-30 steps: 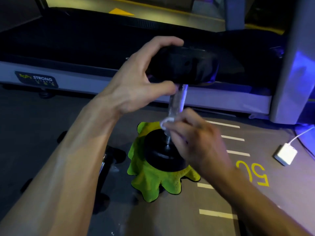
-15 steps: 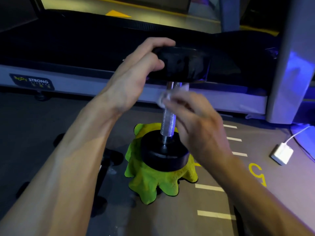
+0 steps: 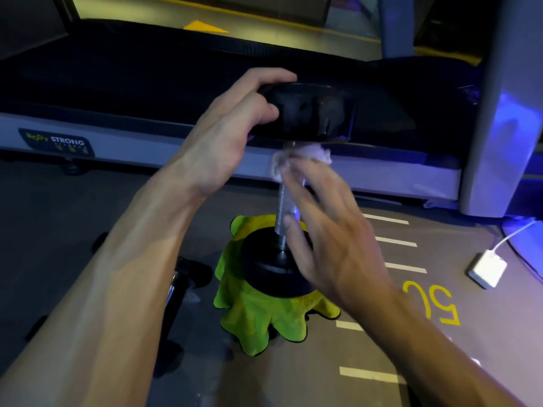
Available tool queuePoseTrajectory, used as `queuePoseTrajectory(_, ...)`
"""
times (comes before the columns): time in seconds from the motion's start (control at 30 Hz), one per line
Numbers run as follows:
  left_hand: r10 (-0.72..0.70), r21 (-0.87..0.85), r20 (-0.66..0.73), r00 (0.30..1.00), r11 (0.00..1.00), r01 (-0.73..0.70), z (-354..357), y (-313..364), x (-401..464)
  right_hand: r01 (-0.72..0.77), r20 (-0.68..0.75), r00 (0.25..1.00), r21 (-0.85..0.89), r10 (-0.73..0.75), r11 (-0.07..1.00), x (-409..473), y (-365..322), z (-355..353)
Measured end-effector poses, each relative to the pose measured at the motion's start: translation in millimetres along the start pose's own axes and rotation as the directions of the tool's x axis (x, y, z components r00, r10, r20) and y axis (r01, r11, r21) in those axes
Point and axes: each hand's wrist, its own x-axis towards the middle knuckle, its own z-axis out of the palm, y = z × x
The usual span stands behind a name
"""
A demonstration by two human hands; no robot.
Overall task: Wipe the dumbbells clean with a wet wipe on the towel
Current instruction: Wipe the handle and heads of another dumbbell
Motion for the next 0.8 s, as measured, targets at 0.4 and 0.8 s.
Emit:
queuePoseTrajectory(0.4, 0.045, 0.007, 0.007, 0.999, 0.999, -0.045, -0.2, -2.0, -0.7, -0.056, 0.168, 0.982, -0.193, 0.09, 0.98, -6.0, -20.9, -3.6)
queuePoseTrajectory(0.8, 0.151, 0.056, -0.04, 0.988, 0.987, -0.149, 4.2, -1.9, -5.9, -0.095, 0.197, 0.971, -0.214, 0.139, 0.972, 1.1, -31.1, -11.6)
